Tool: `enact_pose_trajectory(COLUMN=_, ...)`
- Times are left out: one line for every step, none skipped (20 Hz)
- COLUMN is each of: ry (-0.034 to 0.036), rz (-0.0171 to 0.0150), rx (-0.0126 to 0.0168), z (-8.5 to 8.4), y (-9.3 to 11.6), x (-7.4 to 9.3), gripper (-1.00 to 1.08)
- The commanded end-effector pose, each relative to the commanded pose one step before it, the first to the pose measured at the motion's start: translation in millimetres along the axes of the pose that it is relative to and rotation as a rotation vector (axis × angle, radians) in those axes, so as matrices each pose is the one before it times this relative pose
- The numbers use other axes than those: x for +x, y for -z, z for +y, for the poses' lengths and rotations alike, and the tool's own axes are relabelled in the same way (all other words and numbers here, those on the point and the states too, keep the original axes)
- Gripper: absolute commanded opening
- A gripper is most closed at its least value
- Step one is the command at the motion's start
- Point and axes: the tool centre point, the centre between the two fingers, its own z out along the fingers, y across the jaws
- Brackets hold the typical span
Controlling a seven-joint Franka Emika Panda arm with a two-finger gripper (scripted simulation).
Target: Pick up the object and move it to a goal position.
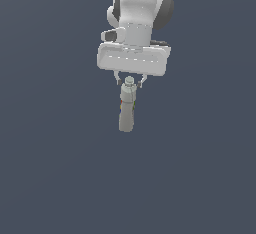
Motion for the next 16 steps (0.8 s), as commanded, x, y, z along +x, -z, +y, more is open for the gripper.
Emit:
enact_pose_trajectory(ry=-0.01627, rz=0.06121, rx=-0.00767, z=-5.82, y=16.85, x=11.18, gripper=-1.0)
enact_pose_trajectory(ry=-0.00524, rz=0.0171, rx=-0.00386, z=-2.15, y=3.93, x=2.45, gripper=-1.0)
enact_pose_trajectory(ry=-0.00509, rz=0.01662, rx=-0.00378, z=-2.09, y=3.82, x=2.38, gripper=-1.0)
enact_pose_trajectory(ry=-0.00495, rz=0.01617, rx=-0.00372, z=-2.03, y=3.71, x=2.32, gripper=-1.0)
enact_pose_trajectory(ry=-0.00483, rz=0.01576, rx=-0.00366, z=-1.97, y=3.61, x=2.26, gripper=-1.0)
enact_pose_trajectory(ry=-0.00471, rz=0.0154, rx=-0.0036, z=-1.92, y=3.53, x=2.21, gripper=-1.0)
enact_pose_trajectory(ry=-0.00461, rz=0.01504, rx=-0.00355, z=-1.87, y=3.44, x=2.16, gripper=-1.0)
enact_pose_trajectory(ry=-0.00452, rz=0.01474, rx=-0.00351, z=-1.83, y=3.37, x=2.11, gripper=-1.0)
enact_pose_trajectory(ry=-0.00443, rz=0.01446, rx=-0.00347, z=-1.79, y=3.3, x=2.07, gripper=-1.0)
enact_pose_trajectory(ry=-0.00435, rz=0.01421, rx=-0.00344, z=-1.75, y=3.25, x=2.04, gripper=-1.0)
enact_pose_trajectory(ry=-0.00428, rz=0.01398, rx=-0.00341, z=-1.71, y=3.19, x=2.0, gripper=-1.0)
enact_pose_trajectory(ry=-0.00422, rz=0.01376, rx=-0.00339, z=-1.69, y=3.13, x=1.98, gripper=-1.0)
enact_pose_trajectory(ry=-0.00416, rz=0.01358, rx=-0.00337, z=-1.66, y=3.09, x=1.95, gripper=-1.0)
enact_pose_trajectory(ry=-0.00411, rz=0.01342, rx=-0.00335, z=-1.63, y=3.06, x=1.93, gripper=-1.0)
enact_pose_trajectory(ry=-0.00407, rz=0.01328, rx=-0.00334, z=-1.61, y=3.02, x=1.91, gripper=-1.0)
enact_pose_trajectory(ry=-0.00403, rz=0.01314, rx=-0.00333, z=-1.59, y=2.98, x=1.89, gripper=-1.0)
